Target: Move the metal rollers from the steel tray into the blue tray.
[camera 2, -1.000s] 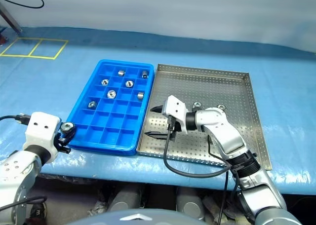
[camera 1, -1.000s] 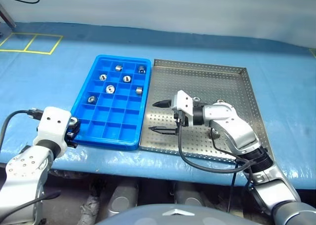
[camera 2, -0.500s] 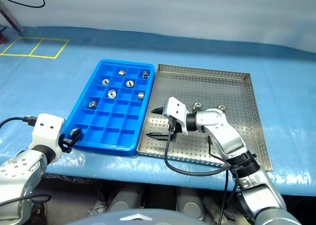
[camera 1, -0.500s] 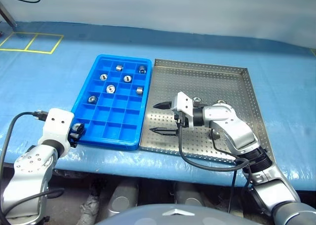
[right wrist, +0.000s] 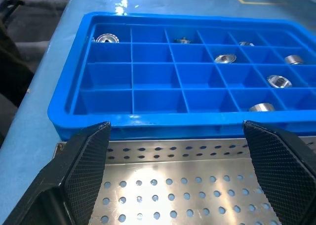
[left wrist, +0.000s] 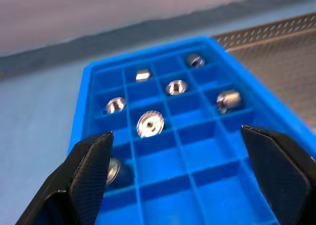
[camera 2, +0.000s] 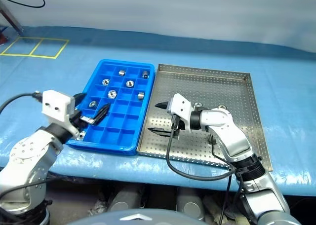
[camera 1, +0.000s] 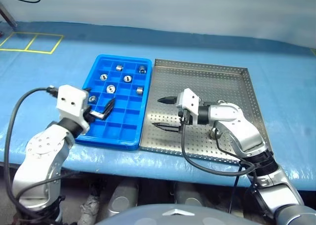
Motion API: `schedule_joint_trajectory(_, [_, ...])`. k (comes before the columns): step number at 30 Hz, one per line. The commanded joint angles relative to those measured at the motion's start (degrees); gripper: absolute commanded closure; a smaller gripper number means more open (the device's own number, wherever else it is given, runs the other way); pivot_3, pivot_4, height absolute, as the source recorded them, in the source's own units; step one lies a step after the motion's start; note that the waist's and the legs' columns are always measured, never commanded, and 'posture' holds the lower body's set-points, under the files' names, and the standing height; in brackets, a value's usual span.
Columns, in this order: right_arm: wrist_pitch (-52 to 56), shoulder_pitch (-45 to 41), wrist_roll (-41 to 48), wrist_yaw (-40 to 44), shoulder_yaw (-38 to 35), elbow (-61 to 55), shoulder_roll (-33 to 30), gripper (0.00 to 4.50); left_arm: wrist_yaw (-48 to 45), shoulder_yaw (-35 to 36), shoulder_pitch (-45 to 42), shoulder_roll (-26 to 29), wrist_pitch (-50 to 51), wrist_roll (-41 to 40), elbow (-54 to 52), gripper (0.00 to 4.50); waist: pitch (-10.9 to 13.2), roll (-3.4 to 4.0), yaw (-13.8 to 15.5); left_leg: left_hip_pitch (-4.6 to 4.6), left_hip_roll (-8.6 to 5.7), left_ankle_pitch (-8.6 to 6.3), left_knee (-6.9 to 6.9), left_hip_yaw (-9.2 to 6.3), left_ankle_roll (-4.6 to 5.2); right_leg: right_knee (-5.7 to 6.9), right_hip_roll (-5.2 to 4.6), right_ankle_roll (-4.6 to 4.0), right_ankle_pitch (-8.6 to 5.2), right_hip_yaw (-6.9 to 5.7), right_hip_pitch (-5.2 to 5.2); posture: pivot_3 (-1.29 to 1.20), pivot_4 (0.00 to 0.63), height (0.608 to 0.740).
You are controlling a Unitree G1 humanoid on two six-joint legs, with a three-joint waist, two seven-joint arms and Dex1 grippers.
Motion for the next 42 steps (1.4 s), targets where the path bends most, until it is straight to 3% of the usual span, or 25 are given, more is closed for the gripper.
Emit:
schedule_joint_trajectory(1, [0.8, 1.7, 0.1, -3.4, -4.7, -4.9, -1.7, 0.0, -2.7, -7.5, -5.7, -0.9, -5.9, -0.6, 6.0, 0.02, 0.0, 0.0, -0.5, 0.0, -0.01, 0.0, 0.02, 0.02, 0.0, 0.0, -0.01, 0.02, 0.01, 0.0, 0.02, -0.11, 0.15, 0.74])
schedule_joint_trajectory(6, [4.1, 8.4, 0.5, -7.7, -10.5, -10.1, -5.0, 0.0, -4.4, -18.6, -18.7, -3.3, -13.5, 4.6, 25.5, 0.02, 0.0, 0.0, -1.9, 0.0, -0.07, -0.04, 0.04, 0.21, 0.11, -0.03, 0.0, 0.05, 0.03, 0.05, 0.03, -0.23, 0.15, 0.74])
schedule_joint_trajectory(11, [7.0, 14.8, 1.8, -11.7, -14.0, -16.3, -5.3, 0.0, -7.4, -23.5, -29.0, -7.5, -22.2, 7.0, 43.7, 0.02, 0.0, 0.01, -5.1, -0.03, -0.03, -0.09, 0.03, 0.37, 0.2, -0.04, 0.01, 0.09, 0.03, 0.31, -0.06, -0.31, 0.15, 0.74])
schedule_joint_trajectory(19, [10.0, 20.2, 3.0, -15.9, -16.3, -22.9, -4.9, 0.0, -12.0, -27.1, -37.7, -12.9, -28.8, 9.6, 64.3, 0.02, 0.0, 0.04, -11.4, -0.05, -0.06, -0.33, 0.1, 0.53, 0.62, -0.06, 0.01, 0.58, -0.16, 0.48, -0.06, -0.42, 0.15, 0.74])
schedule_joint_trajectory(29, [10.6, 19.0, 3.7, -16.5, -16.1, -23.0, -5.3, 0.0, -10.0, -27.3, -39.3, -15.2, -31.2, 14.0, 73.2, 0.02, 0.0, 0.03, -18.0, -0.03, -0.06, -0.35, 0.12, 0.58, 0.67, -0.02, 0.01, 0.8, -0.19, 0.58, -0.03, -0.43, 0.15, 0.74])
schedule_joint_trajectory(42, [10.1, 17.1, 3.6, -15.8, -14.7, -21.4, -4.9, 0.0, -4.2, -25.0, -40.2, -15.2, -32.0, 17.3, 77.4, 0.02, 0.0, 0.03, -19.1, -0.02, -0.07, -0.36, 0.13, 0.57, 0.69, -0.01, -0.02, 0.86, -0.18, 0.59, -0.02, -0.38, 0.15, 0.74])
